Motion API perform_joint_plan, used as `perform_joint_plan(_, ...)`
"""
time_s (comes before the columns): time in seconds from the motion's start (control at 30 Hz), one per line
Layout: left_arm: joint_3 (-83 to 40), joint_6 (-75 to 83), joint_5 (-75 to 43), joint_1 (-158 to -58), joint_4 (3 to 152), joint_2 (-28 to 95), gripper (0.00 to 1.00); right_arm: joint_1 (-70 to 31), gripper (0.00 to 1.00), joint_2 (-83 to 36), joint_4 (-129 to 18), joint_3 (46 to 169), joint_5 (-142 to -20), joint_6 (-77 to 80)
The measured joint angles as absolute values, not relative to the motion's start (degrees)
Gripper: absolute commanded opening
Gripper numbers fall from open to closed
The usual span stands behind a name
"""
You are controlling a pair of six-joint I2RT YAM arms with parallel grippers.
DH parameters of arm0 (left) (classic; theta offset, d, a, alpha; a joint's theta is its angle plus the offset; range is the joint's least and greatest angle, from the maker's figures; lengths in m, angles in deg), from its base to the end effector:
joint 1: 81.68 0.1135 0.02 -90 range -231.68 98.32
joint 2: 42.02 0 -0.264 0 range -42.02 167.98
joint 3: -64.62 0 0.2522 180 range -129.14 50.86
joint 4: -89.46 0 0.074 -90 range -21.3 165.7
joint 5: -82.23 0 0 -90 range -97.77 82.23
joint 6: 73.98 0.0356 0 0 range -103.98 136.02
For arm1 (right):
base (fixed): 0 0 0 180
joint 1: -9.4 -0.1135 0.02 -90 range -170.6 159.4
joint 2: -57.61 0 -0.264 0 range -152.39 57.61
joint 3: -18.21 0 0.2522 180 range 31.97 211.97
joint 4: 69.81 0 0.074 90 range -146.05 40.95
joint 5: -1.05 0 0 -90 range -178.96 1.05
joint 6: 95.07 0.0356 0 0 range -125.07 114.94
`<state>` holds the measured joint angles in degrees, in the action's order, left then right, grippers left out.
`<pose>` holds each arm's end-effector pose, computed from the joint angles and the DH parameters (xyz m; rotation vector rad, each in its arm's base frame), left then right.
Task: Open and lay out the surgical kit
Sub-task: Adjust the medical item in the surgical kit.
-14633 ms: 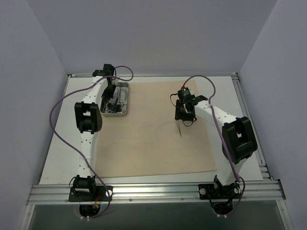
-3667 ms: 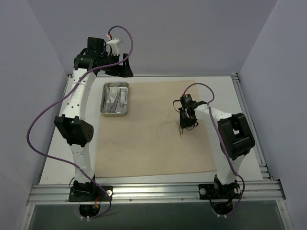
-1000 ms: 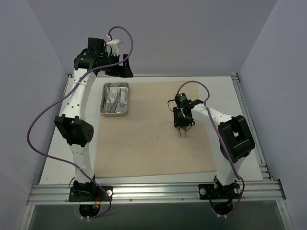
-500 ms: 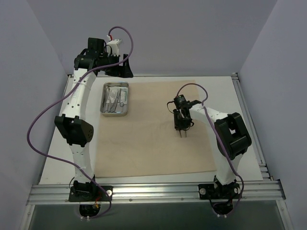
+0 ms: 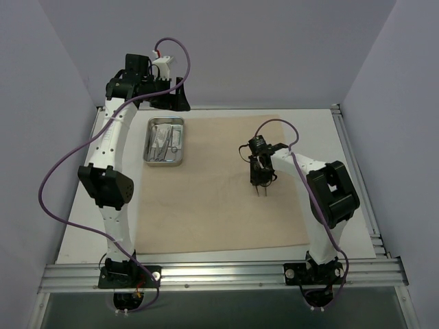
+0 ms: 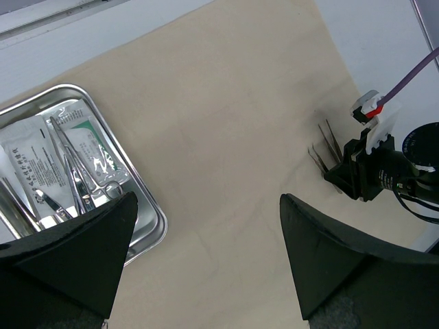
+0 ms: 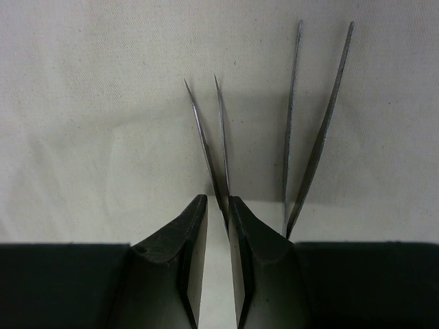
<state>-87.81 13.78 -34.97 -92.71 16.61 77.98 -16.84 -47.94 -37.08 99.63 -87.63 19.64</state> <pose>0.4340 -0.1012 0.4089 0.4237 2.2272 -0.6617 0.3412 0.1691 0.1730 -0.0437 2.6055 0.3606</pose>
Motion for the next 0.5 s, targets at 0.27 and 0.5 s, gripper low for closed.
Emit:
perform_joint_plan(0.27, -87.81, 13.8, -34.97, -92.71, 16.61, 77.98, 0.94, -16.84, 0.16, -47.9, -37.08, 99.63, -88.73, 20.45)
perform_joint_plan(0.5, -87.79, 13.78, -35.0, -92.71, 16.61, 77.98, 0.94, -16.84, 0.19, -46.83, -36.19, 99.63, -90.06, 20.45)
